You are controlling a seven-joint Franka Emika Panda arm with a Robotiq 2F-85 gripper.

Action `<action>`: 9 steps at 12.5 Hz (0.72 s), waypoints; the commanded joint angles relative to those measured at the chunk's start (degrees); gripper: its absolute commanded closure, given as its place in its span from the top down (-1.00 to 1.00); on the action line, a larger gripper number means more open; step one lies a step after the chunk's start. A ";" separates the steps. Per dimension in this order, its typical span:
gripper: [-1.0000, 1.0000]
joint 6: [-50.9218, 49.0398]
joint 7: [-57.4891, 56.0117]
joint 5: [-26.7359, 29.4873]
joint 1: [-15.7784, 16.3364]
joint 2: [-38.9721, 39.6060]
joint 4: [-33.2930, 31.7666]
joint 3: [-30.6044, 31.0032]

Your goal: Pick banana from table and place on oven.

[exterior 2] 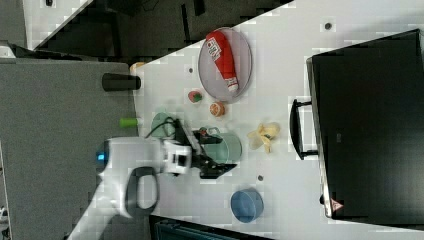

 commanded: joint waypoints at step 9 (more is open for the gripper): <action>1.00 25.23 0.89 0.11 0.10 19.94 -0.04 -1.95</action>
